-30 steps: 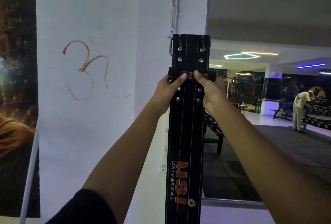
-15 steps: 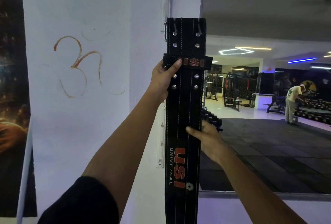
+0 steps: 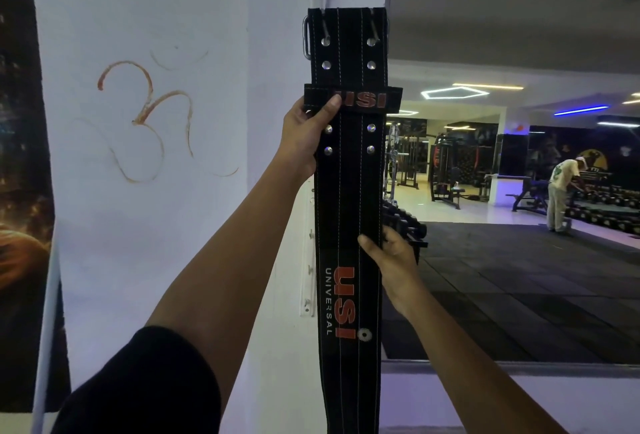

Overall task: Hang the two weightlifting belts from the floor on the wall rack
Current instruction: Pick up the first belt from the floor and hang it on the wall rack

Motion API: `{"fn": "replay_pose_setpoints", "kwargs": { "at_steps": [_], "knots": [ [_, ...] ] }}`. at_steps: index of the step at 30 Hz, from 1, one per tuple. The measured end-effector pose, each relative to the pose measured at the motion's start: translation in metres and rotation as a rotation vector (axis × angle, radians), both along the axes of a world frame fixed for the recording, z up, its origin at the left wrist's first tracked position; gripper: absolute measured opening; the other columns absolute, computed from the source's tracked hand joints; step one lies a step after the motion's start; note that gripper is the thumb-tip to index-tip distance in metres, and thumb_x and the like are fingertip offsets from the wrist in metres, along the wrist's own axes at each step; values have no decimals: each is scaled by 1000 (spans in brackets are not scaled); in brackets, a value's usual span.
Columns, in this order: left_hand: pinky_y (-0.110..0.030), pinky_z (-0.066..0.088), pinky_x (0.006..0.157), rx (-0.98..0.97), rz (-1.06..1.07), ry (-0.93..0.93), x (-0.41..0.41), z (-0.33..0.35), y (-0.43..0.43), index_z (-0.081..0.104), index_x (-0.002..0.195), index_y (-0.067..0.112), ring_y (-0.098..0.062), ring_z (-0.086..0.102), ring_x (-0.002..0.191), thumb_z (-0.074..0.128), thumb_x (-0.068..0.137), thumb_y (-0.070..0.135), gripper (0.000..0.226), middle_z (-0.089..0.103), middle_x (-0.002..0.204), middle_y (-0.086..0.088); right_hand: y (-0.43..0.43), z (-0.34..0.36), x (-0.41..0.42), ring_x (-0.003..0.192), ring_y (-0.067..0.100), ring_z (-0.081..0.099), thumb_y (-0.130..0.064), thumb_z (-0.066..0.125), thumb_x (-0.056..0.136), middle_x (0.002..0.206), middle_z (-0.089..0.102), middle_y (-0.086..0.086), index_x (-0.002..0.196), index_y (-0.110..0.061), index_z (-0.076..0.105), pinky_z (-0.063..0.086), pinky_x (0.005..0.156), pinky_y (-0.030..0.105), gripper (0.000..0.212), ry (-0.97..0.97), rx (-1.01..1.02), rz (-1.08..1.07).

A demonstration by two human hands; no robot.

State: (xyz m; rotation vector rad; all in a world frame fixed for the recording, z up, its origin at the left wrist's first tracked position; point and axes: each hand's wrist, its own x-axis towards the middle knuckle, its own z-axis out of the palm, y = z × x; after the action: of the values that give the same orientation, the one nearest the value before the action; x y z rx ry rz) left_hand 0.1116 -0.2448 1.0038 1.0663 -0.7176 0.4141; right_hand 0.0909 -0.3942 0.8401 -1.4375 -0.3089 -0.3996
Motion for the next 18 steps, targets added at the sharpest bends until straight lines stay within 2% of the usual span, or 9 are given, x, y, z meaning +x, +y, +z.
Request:
{"fn": "replay_pose_setpoints", "kwargs": {
  "at_steps": [3, 6, 7, 9, 11, 13, 14, 16, 18],
  "knots": [
    [-45, 52, 93, -3, 0, 17, 2, -10, 0, 62, 92, 15, -30, 63, 103, 64, 86, 11, 8, 67, 98, -8, 1, -4, -4, 109, 21, 65, -11, 68, 82, 102, 71, -2, 112, -7, 64, 44, 106, 44, 30, 18, -22, 12],
    [-43, 53, 90, -6, 1, 39, 5, -18, 0, 63, 91, 15, -28, 64, 99, 64, 86, 11, 7, 68, 96, -8, 5, 25, -1, 96, 15, 65, -8, 64, 85, 104, 70, 4, 117, -4, 59, 49, 97, 35, 33, -1, 100, 15],
    [-40, 55, 87, -4, 1, 37, 5, -20, 0, 62, 90, 15, -26, 65, 94, 63, 86, 10, 6, 68, 93, -7, 7, 39, 1, 94, 14, 64, -8, 64, 85, 105, 69, 7, 114, -4, 61, 50, 94, 31, 29, -27, 141, -5],
    [-35, 57, 81, 5, 6, 25, 5, -23, -1, 62, 89, 15, -21, 66, 87, 62, 87, 9, 6, 68, 90, -5, 11, 64, 4, 86, 10, 64, -9, 65, 85, 93, 69, 3, 90, -11, 64, 51, 88, 26, 5, -62, 155, -44],
    [-34, 57, 80, 11, 23, 12, 5, -22, 0, 62, 90, 15, -20, 66, 87, 62, 87, 9, 6, 67, 91, -4, 14, 79, 7, 84, 10, 63, -11, 65, 86, 85, 67, 0, 76, -17, 59, 51, 88, 26, 13, -83, 143, -64],
    [-34, 57, 80, 11, 37, 8, 4, -20, 2, 62, 90, 15, -19, 67, 86, 63, 87, 10, 7, 68, 91, -4, 18, 88, 7, 92, 13, 63, -17, 68, 84, 98, 67, 5, 86, -19, 58, 49, 96, 34, 10, -98, 167, -89],
    [-34, 57, 80, 9, 35, 8, 4, -20, 3, 62, 91, 15, -20, 67, 87, 63, 87, 10, 7, 68, 91, -4, 19, 94, 6, 96, 16, 63, -20, 70, 82, 107, 65, 7, 94, -20, 58, 48, 97, 38, 17, -105, 184, -96],
    [-33, 57, 78, 13, 27, 10, 5, -22, 3, 62, 93, 14, -20, 68, 87, 62, 87, 10, 7, 68, 92, -5, 22, 112, 0, 95, 18, 62, -22, 70, 82, 108, 63, 7, 108, -18, 55, 49, 89, 40, 30, -157, 199, -81],
    [-29, 57, 72, 20, 17, 17, 5, -25, 4, 62, 95, 13, -18, 69, 84, 62, 87, 10, 9, 69, 92, -6, 25, 132, -6, 97, 25, 67, -27, 70, 82, 106, 69, 7, 110, -12, 60, 51, 83, 43, 34, -185, 153, -48]
  ]
}}
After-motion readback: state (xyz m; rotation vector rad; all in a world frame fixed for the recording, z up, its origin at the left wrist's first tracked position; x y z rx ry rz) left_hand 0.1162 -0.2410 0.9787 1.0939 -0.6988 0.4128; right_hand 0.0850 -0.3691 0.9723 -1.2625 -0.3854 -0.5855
